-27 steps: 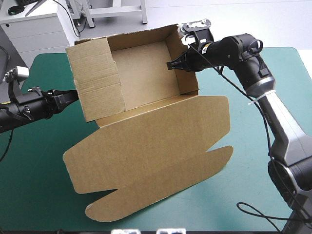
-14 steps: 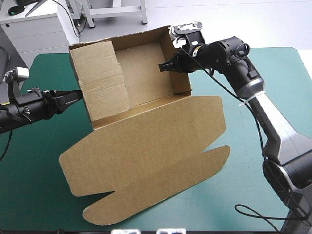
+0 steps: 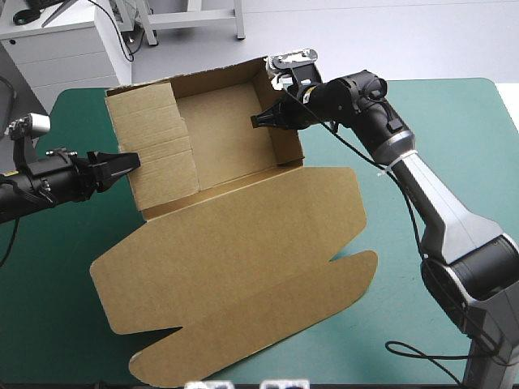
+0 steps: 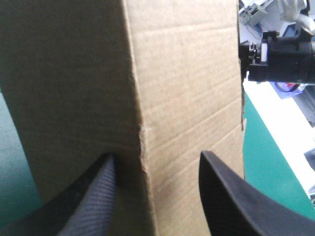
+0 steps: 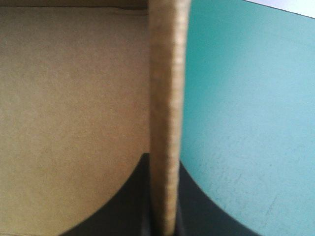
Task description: Fold the box
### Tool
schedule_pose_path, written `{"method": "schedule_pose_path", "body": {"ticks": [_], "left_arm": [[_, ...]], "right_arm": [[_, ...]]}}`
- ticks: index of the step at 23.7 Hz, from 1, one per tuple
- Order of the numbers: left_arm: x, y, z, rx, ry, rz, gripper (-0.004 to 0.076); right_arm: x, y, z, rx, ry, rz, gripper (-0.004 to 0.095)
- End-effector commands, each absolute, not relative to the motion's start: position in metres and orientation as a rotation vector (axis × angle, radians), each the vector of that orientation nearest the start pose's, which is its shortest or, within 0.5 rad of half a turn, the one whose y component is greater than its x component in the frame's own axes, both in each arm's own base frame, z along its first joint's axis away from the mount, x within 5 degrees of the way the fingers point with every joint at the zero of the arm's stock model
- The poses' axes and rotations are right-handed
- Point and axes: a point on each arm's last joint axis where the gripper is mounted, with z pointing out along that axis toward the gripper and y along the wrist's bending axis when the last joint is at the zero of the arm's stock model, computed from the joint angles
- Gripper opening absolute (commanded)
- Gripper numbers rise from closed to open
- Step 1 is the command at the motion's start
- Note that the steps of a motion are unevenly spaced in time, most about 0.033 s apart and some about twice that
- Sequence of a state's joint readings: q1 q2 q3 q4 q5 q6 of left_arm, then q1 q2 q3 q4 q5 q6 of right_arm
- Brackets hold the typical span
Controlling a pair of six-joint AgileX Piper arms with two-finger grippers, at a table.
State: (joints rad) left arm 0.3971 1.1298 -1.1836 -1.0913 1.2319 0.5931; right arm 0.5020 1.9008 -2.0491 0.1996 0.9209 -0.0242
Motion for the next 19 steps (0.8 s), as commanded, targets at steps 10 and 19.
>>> {"method": "schedule_pose_path", "body": {"ticks": [10,19], "left_arm": [[0.202,0.006,0.421,0.056,2.144,-0.816,0.0377],[0.205,0.03,0.406,-0.241,2.278,-0.541,0.0373]], "right_arm": [[0.348,0.241,0.446,-0.544,2.008,0.601,-0.0015],[0.331,0.265,0.447,-0.631,1.975,0.631,-0.0015]]}}
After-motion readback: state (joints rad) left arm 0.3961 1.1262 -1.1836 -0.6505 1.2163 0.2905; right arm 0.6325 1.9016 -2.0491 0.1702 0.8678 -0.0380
